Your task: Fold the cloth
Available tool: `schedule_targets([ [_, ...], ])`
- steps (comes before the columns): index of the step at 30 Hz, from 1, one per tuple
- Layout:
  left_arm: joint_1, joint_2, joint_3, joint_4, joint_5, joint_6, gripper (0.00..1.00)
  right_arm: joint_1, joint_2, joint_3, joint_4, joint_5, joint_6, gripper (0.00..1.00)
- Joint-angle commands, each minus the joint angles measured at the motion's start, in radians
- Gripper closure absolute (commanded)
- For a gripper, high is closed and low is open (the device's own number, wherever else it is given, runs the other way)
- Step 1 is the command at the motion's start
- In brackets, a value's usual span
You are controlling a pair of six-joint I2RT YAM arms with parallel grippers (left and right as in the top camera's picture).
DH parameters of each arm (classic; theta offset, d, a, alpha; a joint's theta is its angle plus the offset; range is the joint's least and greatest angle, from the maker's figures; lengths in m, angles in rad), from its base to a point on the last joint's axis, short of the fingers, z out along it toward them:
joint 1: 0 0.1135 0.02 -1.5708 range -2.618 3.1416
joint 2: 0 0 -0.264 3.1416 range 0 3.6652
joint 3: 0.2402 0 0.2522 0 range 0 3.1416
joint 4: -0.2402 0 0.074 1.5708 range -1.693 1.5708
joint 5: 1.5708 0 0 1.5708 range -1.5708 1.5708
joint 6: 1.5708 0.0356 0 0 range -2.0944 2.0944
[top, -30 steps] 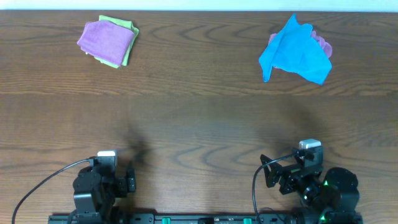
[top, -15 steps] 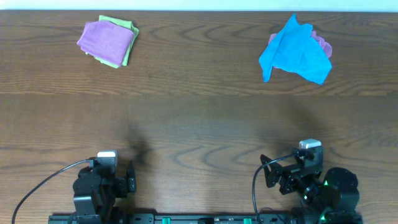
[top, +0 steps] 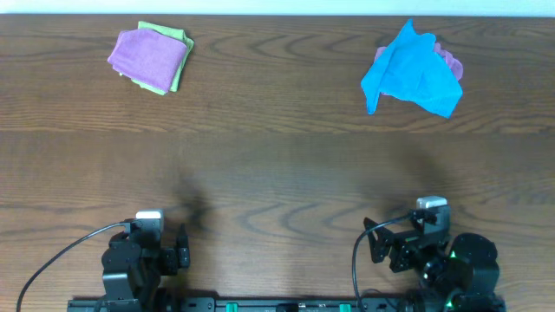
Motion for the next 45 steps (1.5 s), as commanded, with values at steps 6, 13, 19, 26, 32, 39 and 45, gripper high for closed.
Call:
schedule_targets([
  [6,-0.004,-0.010,-0.011,-0.055,-0.019,0.039,0.05,-0.007,-0.032,-0.100,0.015,0.197,-0.085,0.01],
  [13,-0.004,-0.010,-0.011,-0.055,-0.019,0.039,0.05,-0.008,-0.146,-0.177,0.011,0.199,-0.157,0.01],
  [19,-0.004,-0.010,-0.011,-0.055,-0.019,0.039,0.04,-0.013,-0.159,-0.185,-0.012,0.274,-0.182,0.01],
  [26,-0.004,-0.010,-0.011,-0.055,-0.019,0.039,0.05,-0.013,-0.183,-0.242,-0.006,0.275,-0.193,0.01],
  [32,-0.004,-0.010,-0.011,-0.056,-0.019,0.039,0.05,-0.013,-0.183,-0.243,-0.003,0.276,-0.192,0.01],
  [39,-0.004,-0.010,-0.011,-0.055,-0.019,0.039,0.05,-0.011,-0.183,-0.243,-0.003,0.276,-0.192,0.01],
  [45,-0.004,-0.010,-0.011,-0.055,-0.019,0.039,0.05,-0.011,-0.183,-0.243,-0.003,0.276,-0.192,0.01],
])
